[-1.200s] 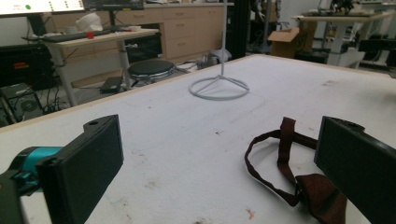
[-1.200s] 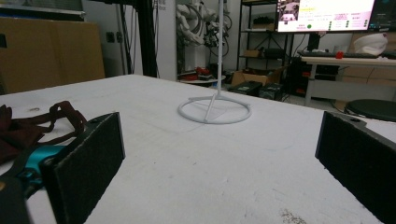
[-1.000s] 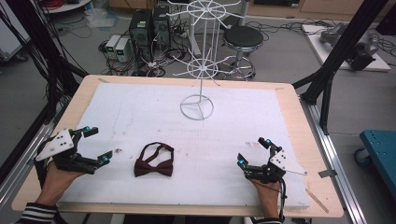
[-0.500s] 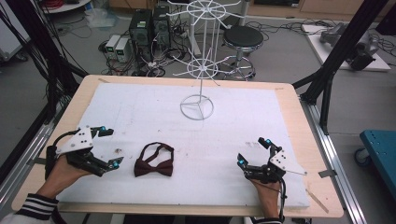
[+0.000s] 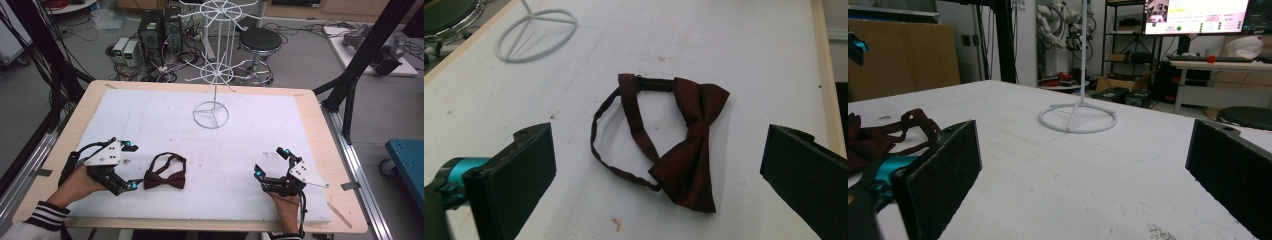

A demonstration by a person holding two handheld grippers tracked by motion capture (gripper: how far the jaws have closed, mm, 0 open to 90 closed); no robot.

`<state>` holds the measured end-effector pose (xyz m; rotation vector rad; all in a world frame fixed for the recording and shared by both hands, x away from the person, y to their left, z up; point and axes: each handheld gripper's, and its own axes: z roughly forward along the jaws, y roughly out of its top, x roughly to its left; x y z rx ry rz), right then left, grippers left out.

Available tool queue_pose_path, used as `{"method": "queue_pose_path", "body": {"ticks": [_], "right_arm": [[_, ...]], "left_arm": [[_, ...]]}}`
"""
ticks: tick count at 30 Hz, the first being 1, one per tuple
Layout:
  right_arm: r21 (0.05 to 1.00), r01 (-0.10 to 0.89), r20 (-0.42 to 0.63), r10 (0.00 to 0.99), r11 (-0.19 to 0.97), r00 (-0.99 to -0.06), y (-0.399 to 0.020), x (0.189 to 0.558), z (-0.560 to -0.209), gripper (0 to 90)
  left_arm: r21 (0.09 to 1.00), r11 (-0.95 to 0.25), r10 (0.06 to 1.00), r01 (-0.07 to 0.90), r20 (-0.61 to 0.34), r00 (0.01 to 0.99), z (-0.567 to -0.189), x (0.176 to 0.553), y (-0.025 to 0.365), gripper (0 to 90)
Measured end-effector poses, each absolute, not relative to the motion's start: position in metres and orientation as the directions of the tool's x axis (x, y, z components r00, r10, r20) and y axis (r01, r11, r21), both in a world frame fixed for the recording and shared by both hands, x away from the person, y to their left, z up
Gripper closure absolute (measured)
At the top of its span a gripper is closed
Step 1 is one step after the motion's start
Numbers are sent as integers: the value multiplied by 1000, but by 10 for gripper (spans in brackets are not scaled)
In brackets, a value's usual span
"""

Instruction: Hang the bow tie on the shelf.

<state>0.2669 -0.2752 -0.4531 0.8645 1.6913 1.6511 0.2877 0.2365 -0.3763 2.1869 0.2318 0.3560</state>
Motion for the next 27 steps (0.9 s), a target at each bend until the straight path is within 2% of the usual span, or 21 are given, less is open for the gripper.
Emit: {"method": "queue_pose_path", "body": {"ticks": [10, 18, 27], "right_arm": [[999, 33, 15, 803, 6, -596, -275, 267, -453, 6], [999, 34, 17, 802, 4, -597, -275, 267, -453, 6], [999, 32, 16, 802, 4, -597, -276, 267, -453, 6]], "left_arm": [[746, -666, 235, 27, 176, 956, -378, 293, 214, 18], [709, -704, 206, 46, 141, 968, -385, 298, 198, 18], [620, -783, 154, 48, 119, 981, -391, 302, 179, 27]]}}
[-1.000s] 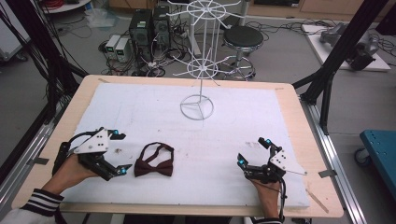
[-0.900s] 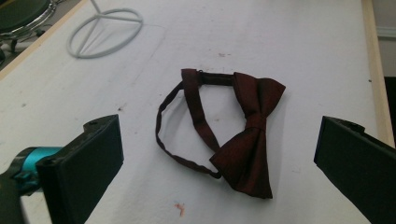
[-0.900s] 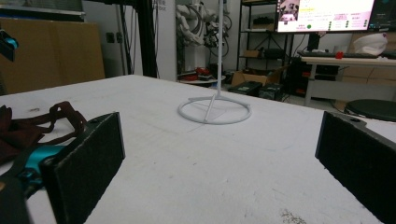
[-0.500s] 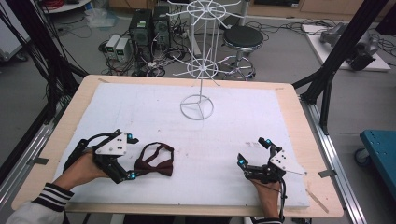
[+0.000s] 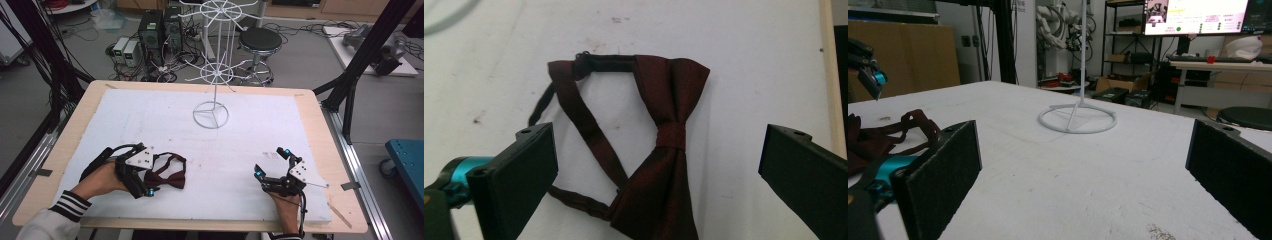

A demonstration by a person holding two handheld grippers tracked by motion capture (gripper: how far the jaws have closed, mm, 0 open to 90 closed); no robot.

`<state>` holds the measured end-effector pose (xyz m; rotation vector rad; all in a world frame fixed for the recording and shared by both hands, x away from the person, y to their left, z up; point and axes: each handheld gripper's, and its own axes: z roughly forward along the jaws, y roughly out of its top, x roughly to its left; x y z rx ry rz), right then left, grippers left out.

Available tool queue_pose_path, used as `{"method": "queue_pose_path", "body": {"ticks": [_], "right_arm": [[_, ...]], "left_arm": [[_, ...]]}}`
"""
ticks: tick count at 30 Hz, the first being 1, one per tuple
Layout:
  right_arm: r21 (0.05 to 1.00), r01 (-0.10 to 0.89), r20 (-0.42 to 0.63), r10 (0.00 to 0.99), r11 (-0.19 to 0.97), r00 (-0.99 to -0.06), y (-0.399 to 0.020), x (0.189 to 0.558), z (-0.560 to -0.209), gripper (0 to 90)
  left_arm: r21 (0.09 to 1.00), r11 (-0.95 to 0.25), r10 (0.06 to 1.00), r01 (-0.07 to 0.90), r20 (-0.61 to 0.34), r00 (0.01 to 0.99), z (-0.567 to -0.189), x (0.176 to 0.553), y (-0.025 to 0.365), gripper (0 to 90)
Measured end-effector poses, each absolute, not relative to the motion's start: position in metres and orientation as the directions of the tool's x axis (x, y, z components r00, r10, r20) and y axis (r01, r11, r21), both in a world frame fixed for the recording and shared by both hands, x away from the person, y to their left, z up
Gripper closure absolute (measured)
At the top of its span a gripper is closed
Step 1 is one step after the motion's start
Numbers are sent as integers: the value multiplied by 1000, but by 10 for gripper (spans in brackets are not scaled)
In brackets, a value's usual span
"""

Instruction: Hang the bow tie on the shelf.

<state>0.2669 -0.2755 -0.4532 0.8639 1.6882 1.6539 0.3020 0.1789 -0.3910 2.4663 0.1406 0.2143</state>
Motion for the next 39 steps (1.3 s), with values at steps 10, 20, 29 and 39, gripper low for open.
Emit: {"method": "queue_pose_path", "body": {"ticks": [10, 20, 29, 39], "right_arm": [[999, 36, 20, 803, 2, -596, -275, 267, -453, 6], [999, 36, 21, 802, 1, -596, -275, 266, -453, 6], [999, 34, 19, 803, 1, -596, -276, 267, -453, 6], [999, 38, 23, 804, 0, -595, -276, 266, -453, 6]], "left_arm": [[549, -835, 105, 34, 98, 990, -398, 304, 165, 148], [479, -876, 98, 53, 68, 993, -405, 307, 156, 303], [454, -888, 102, 71, 45, 994, -409, 310, 152, 459], [416, -904, 122, 95, 37, 992, -409, 311, 151, 681]]}}
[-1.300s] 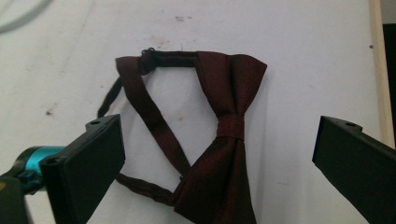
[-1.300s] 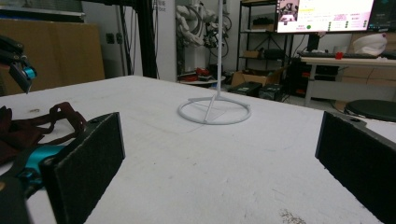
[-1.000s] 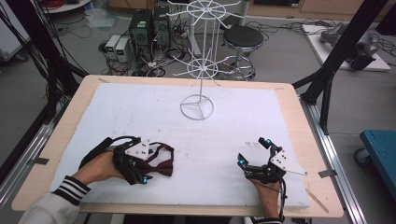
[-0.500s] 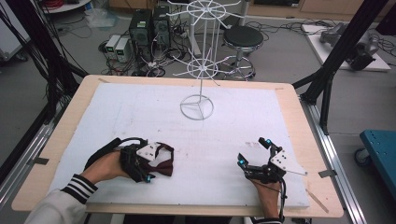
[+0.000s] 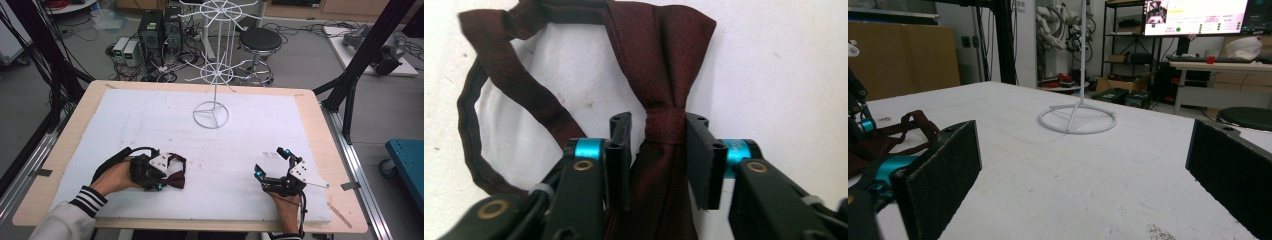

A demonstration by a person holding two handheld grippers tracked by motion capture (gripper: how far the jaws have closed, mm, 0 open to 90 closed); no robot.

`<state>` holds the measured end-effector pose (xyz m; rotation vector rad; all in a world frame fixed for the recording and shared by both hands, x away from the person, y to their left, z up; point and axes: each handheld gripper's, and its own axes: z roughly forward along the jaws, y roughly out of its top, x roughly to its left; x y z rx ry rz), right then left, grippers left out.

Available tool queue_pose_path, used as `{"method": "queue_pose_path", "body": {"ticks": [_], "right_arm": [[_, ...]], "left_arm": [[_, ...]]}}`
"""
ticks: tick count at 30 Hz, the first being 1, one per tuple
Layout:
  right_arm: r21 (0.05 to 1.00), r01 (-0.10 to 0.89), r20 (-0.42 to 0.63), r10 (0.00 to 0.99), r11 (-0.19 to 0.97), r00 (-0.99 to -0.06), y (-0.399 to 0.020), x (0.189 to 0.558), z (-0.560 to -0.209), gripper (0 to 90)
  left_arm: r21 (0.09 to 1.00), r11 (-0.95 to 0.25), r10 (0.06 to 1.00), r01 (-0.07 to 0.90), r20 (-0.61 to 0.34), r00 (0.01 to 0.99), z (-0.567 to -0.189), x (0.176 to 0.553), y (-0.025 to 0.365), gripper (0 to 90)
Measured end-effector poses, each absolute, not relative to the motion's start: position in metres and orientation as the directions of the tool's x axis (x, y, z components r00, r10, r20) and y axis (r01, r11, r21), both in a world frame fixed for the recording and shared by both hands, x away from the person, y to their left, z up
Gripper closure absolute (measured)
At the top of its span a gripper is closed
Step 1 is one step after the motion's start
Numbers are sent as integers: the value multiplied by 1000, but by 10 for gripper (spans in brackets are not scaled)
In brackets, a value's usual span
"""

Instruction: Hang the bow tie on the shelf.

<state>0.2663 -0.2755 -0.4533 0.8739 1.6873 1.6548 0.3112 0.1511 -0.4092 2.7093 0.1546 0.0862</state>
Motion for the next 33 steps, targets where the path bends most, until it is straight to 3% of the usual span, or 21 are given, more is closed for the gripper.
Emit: {"method": "queue_pose_path", "body": {"ticks": [5, 17, 26, 33], "right_arm": [[999, 35, 20, 802, 1, -597, -276, 267, -453, 6], [999, 37, 24, 803, -2, -596, -275, 266, -453, 6], [999, 37, 25, 802, -3, -597, -275, 266, -453, 6], [1000, 31, 20, 803, -2, -595, -276, 266, -453, 6]], "left_arm": [[409, -909, 113, 81, 54, 992, -408, 310, 151, 729], [449, -889, 125, 85, 62, 990, -402, 309, 155, 738], [566, -815, 194, 124, 66, 979, -387, 313, 169, 738], [693, -694, 308, 195, 42, 950, -372, 318, 183, 738]]}}
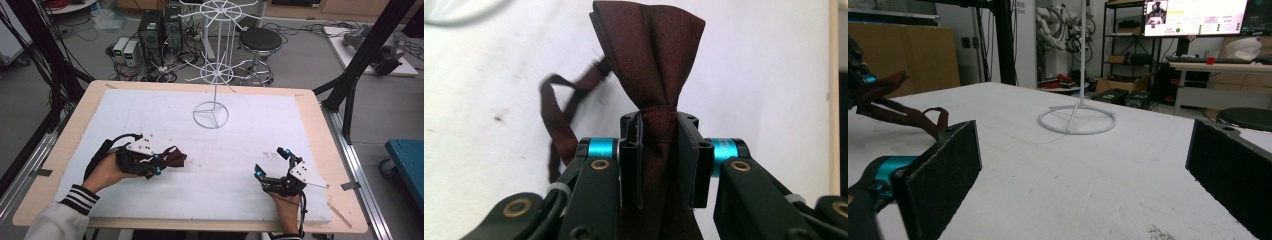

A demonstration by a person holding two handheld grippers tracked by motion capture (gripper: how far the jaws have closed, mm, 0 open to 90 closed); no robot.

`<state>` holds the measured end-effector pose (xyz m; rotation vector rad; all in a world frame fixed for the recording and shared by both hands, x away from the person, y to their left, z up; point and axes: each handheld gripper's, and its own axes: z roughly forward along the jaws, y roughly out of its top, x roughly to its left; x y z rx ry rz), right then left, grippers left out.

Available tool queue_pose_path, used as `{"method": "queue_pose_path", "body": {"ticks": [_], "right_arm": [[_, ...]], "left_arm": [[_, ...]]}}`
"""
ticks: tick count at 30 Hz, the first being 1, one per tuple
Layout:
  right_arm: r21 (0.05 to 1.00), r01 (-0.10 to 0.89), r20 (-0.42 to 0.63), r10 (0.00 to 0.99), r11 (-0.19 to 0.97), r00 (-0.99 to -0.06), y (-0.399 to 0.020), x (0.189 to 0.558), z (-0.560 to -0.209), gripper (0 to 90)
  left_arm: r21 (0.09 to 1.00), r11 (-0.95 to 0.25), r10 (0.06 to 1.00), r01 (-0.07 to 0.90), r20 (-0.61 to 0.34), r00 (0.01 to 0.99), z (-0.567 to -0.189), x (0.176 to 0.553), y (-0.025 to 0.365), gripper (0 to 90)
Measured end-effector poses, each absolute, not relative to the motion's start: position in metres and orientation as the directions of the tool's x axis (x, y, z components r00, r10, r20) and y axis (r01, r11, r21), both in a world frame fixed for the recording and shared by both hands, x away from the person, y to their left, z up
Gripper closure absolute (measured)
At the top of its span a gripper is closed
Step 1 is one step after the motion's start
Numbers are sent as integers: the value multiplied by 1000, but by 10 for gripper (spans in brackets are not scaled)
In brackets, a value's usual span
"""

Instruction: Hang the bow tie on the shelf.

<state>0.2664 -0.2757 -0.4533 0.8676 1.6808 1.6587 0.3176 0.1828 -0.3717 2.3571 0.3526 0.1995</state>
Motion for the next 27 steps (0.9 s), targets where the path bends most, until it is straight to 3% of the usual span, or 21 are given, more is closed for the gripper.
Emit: {"method": "queue_pose_path", "body": {"ticks": [7, 12, 15, 27], "right_arm": [[1000, 26, 16, 804, -1, -594, -276, 267, -453, 6], [999, 36, 25, 802, -4, -596, -275, 266, -453, 6], [999, 38, 27, 802, -5, -597, -275, 266, -453, 6], [1000, 28, 18, 803, -1, -596, -276, 267, -453, 6]], "left_arm": [[765, -599, 428, 237, 56, 902, -363, 321, 190, 738], [837, -466, 517, 288, -6, 856, -356, 324, 196, 738], [873, -391, 533, 293, -45, 845, -351, 326, 199, 738], [906, -268, 614, 328, -102, 783, -345, 334, 208, 738]]}}
